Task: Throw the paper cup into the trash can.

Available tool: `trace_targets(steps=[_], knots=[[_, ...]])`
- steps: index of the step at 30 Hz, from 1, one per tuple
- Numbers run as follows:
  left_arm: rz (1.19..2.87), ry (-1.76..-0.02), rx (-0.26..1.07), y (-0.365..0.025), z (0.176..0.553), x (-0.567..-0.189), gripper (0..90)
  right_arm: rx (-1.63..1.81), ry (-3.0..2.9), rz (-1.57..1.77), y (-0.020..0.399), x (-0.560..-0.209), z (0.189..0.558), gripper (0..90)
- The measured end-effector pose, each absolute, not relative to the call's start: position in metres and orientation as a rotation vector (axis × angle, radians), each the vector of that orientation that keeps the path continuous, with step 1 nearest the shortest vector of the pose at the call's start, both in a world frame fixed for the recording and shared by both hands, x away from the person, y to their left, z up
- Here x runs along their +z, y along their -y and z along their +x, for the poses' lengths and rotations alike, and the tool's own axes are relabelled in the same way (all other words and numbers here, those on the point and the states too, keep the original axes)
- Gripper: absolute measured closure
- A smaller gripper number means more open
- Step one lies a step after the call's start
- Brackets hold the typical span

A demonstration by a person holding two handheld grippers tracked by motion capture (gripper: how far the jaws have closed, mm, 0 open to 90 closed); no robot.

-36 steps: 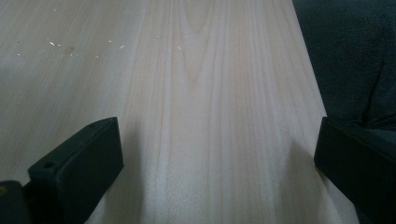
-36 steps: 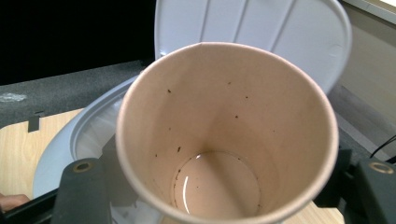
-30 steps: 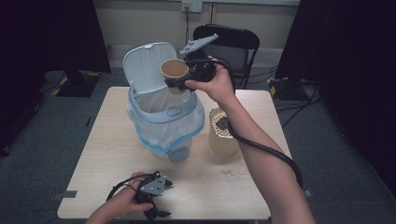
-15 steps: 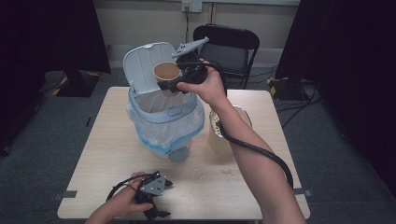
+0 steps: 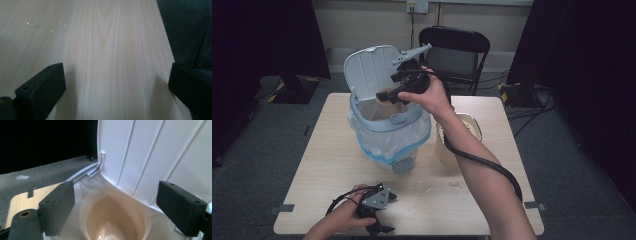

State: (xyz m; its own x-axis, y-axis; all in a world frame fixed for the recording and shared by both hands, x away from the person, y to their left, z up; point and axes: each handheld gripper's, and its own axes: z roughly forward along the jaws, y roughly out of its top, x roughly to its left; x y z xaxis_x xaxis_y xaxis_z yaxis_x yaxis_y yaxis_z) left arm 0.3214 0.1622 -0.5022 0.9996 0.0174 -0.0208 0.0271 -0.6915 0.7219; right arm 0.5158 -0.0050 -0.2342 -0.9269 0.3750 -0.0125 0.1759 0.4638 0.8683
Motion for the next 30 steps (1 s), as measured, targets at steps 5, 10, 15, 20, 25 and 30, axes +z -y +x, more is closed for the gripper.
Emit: trace_targets(steps=[5,10,15,20,25,30], knots=[[2.332,-0.031,-0.016,-0.162,0.321,-0.502,0.7,1.436,-2.521,0.472,0.012,-0.234,0.514,15.4],[2.334,-0.033,-0.015,-0.162,0.321,-0.502,0.7,1.455,-2.518,0.48,0.023,-0.233,0.51,15.9],[2.337,-0.031,-0.015,-0.162,0.321,-0.502,0.7,1.44,-2.524,0.484,0.034,-0.237,0.506,16.2],[2.337,-0.033,-0.015,-0.162,0.321,-0.502,0.7,1.445,-2.516,0.501,0.048,-0.238,0.502,16.5],[2.336,-0.028,-0.018,-0.162,0.321,-0.502,0.7,1.455,-2.506,0.513,0.063,-0.238,0.498,16.4],[2.338,-0.026,-0.009,-0.162,0.322,-0.502,0.7,1.452,-2.497,0.528,0.081,-0.239,0.491,15.9]])
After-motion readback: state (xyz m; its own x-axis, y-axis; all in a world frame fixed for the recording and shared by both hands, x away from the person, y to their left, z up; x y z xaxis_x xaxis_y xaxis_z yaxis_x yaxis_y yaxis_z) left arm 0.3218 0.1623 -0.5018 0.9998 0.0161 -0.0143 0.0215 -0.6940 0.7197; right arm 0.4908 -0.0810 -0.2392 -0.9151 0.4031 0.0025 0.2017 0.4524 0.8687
